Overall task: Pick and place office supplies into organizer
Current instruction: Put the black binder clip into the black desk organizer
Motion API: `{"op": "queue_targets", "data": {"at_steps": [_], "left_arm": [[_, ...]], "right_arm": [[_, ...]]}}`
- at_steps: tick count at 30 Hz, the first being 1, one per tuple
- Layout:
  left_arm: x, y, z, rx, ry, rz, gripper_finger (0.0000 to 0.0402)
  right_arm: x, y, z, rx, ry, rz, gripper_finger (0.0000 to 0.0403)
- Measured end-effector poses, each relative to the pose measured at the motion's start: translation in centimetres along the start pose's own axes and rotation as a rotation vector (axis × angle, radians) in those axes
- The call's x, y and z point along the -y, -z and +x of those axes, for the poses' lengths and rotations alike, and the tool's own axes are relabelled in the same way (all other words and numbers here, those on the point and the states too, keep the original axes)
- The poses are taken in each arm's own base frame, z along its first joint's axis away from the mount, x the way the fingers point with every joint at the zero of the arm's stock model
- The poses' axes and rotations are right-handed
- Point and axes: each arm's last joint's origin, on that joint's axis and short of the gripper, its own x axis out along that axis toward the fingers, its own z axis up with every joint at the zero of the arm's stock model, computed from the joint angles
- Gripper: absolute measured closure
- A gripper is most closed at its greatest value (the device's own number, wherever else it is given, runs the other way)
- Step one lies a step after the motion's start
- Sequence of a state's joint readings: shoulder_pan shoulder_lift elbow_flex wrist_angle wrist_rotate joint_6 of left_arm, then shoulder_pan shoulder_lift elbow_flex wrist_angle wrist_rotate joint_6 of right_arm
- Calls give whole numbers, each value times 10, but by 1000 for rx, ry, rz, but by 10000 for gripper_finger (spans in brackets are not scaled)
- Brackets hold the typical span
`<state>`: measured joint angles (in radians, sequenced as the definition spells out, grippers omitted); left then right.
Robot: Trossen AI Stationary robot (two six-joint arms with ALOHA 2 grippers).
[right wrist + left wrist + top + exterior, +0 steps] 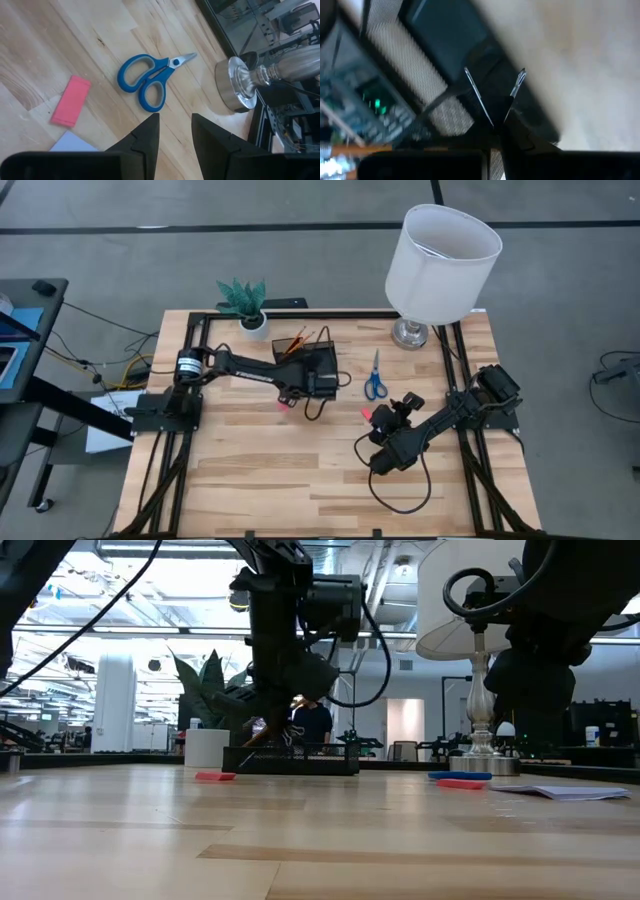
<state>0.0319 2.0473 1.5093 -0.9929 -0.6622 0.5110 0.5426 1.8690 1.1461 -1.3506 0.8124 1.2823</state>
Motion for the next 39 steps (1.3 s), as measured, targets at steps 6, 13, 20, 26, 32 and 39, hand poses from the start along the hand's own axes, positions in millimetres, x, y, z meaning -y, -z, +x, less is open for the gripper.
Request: {"op": "queue_targets", "data": {"at_steps": [6, 13, 20, 26, 32, 39], "left_arm": [[-13, 19, -2, -51, -21, -133, 399], [-24, 33, -7, -78, -81, -206, 399], [-25, 34, -4, -85, -81, -238, 399], [-25, 35, -3, -94, -80, -268, 393], [-29, 42, 1, -143, -105, -303, 358], [-27, 43, 1, -149, -81, -305, 354]], "right_arm": [[0, 0, 0, 0, -1, 2, 295], [0, 0, 0, 1, -2, 2, 295], [-1, 0, 0, 1, -4, 4, 295], [-1, 0, 0, 1, -4, 5, 295], [-1, 0, 0, 2, -7, 7, 295], [-1, 0, 0, 2, -7, 6, 295]]}}
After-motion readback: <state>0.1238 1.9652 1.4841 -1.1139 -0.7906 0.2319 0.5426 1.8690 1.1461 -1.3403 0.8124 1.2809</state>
